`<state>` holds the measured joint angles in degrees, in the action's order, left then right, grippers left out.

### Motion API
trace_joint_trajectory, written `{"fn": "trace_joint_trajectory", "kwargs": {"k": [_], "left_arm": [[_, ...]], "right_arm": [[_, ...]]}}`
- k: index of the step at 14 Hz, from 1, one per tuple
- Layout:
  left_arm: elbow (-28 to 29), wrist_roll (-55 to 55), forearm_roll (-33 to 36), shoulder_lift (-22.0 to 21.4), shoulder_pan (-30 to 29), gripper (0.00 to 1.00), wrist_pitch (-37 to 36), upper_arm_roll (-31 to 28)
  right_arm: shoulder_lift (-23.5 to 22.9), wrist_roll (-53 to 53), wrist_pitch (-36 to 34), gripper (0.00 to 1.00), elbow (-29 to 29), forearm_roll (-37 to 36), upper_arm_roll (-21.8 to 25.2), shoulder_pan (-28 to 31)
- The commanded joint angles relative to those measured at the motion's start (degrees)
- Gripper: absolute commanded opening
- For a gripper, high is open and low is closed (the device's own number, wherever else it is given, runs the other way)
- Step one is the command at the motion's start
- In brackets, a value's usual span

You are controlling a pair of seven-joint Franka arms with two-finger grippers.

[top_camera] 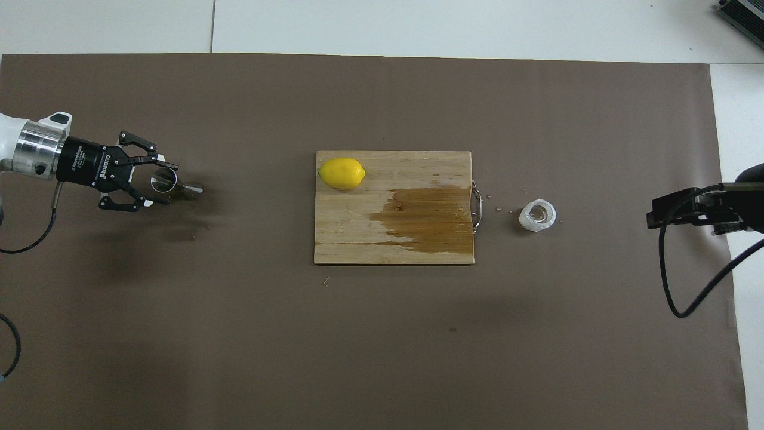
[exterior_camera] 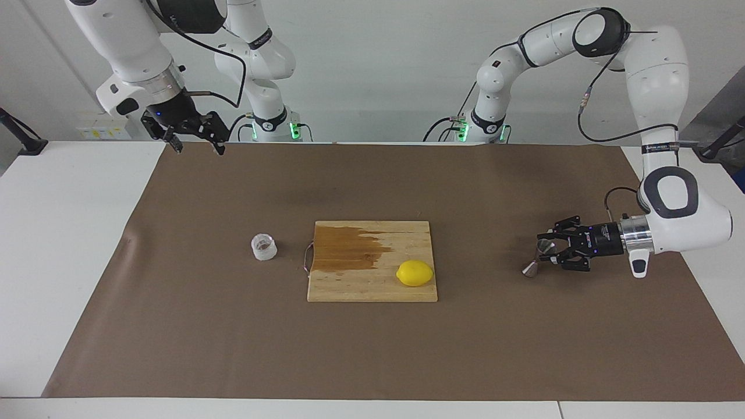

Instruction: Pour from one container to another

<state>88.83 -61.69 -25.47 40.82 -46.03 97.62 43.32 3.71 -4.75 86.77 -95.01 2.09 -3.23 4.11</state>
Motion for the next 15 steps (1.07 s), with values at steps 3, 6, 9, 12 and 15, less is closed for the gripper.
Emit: {"fn": "trace_joint_trajectory", "kwargs": {"k": [3,6,9,12,15], "left_arm": [[-0.9,-1.5,1.1,1.1,-0.3,0.49,0.3,1.1],[-0.9,-1.5,1.1,1.0,-0.2,0.47,0.4,1.1],[-0.9,-1.5,1.0,1.0,-0.2,0.34,0.6,1.1],[-0.9,-1.7,1.0,1.0,-0.2,0.25,0.6,1.1],[-0.9,-1.8,0.8,1.0,-0.1,0.18,0.6,1.1]], "right_arm": [[0.2,-0.6,0.0,1.00,0.1,1.4,-0.3,0.6],[0.2,-0.6,0.0,1.00,0.1,1.4,-0.3,0.6],[0.3,-0.6,0.0,1.00,0.1,1.4,-0.3,0.6],[0.2,-0.6,0.0,1.00,0.1,1.4,-0.3,0.6],[0.2,-0.6,0.0,1.00,0.1,1.4,-0.3,0.6]]}}
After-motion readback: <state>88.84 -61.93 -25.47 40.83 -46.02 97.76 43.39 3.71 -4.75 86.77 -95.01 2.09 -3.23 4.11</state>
